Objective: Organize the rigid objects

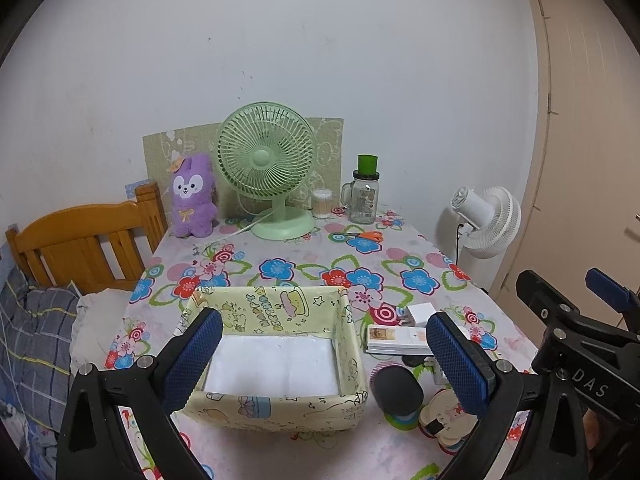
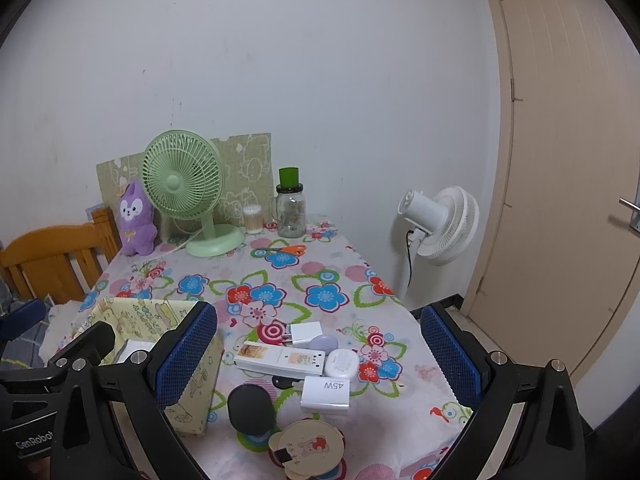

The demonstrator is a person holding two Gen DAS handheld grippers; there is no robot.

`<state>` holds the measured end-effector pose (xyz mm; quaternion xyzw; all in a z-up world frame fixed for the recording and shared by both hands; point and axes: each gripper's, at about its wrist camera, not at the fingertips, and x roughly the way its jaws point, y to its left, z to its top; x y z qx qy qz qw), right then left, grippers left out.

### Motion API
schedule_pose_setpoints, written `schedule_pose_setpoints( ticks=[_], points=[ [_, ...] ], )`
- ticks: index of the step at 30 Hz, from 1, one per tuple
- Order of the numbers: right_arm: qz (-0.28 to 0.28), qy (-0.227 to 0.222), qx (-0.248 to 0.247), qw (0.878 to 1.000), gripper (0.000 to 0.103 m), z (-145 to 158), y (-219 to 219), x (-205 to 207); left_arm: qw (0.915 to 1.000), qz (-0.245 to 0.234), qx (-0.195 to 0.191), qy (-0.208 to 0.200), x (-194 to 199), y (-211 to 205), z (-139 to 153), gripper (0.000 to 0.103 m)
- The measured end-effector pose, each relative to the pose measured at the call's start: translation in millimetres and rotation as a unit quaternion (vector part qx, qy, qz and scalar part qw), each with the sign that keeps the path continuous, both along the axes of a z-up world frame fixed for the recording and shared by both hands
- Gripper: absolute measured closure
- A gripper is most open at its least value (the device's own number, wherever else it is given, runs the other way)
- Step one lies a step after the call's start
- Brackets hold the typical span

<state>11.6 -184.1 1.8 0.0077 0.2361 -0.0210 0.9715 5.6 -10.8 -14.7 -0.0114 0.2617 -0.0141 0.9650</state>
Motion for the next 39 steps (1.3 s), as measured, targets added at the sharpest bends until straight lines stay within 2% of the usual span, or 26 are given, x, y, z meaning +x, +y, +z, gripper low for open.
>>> schedule_pose_setpoints(
  ticks=[16,39],
  points=[
    [-0.006,-0.006,-0.027,1.000,0.000,7,4,-1,1.0000,0.001,0.001,-0.003,0,0,0,0.000],
    [0.001,0.007,-0.010,1.000,0.000,2,4,10,1.0000,-0.003,0.000,0.006,8,2,-1,0.000]
  ],
)
